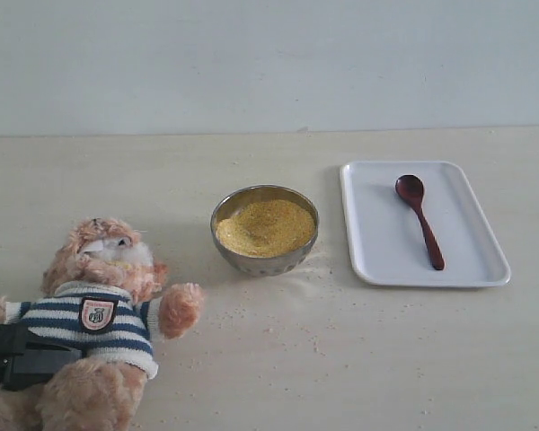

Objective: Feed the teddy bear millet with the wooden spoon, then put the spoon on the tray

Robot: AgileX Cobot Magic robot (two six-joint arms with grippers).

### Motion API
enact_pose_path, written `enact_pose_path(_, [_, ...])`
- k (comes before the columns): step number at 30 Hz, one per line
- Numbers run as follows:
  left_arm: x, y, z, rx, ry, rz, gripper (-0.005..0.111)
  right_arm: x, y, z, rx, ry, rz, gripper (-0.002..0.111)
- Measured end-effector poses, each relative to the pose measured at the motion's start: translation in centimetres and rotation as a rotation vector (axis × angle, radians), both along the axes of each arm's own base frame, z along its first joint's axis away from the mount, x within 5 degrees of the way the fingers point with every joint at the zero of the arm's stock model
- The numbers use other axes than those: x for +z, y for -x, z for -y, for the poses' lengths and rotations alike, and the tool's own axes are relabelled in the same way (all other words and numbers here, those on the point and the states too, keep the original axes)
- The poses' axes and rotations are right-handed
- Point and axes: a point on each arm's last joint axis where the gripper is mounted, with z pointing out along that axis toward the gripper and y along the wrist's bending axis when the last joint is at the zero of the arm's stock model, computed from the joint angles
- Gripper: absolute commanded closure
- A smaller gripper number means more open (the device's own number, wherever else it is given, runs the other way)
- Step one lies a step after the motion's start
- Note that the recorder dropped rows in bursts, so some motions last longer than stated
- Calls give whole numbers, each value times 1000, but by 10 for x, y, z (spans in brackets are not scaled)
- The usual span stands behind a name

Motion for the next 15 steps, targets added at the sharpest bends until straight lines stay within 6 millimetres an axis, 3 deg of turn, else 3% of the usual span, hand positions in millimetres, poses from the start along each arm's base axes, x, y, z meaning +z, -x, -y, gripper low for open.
enact_pose_path(11, [0,0,0,0,0,0,100,0,1,0,-2,-8,-7,108])
enact_pose_path(15, [0,0,0,0,0,0,100,4,9,3,1,26,60,108])
